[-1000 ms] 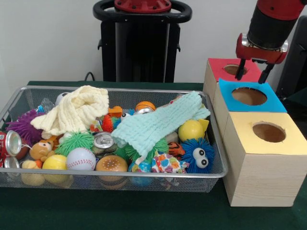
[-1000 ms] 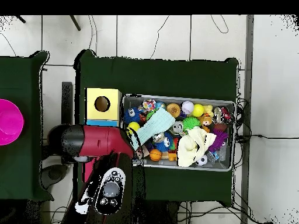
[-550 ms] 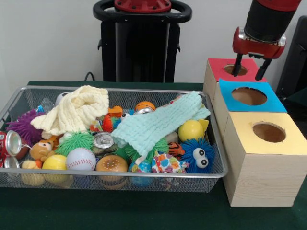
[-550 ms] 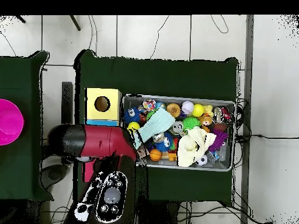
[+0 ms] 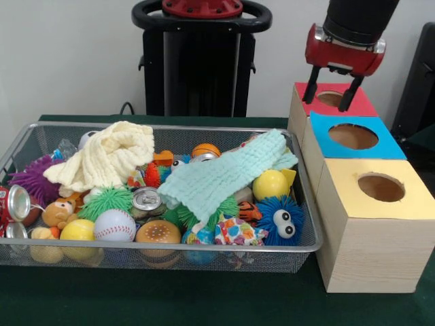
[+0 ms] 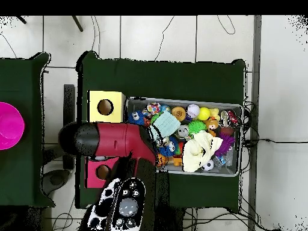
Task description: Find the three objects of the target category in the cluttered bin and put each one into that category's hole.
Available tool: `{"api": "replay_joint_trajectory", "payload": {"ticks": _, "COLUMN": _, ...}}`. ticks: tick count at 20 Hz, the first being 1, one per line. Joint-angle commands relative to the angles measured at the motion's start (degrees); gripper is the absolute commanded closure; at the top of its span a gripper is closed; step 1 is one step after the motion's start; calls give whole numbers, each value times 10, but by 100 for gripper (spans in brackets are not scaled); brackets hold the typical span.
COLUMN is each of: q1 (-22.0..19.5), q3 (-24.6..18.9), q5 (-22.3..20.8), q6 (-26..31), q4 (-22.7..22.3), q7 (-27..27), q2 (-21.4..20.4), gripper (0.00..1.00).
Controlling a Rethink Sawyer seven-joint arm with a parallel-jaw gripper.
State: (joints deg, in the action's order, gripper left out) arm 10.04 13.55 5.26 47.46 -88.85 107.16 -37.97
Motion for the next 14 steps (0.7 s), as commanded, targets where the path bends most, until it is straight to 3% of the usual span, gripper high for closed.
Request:
{"api": "replay_joint_trajectory", "payload": {"ticks": 1, "q1": -39, "q3": -17, "q5": -57, "q6": -52, "q4": 13, "q7": 7, "q2": 8, "gripper": 0}}
{"api": "replay_joint_trajectory", "payload": {"ticks": 14, "q1": -107, "q3": -27, "q5": -151, "q6": -106, "q4": -1, "q7": -39, "q2": 13, "gripper": 0}}
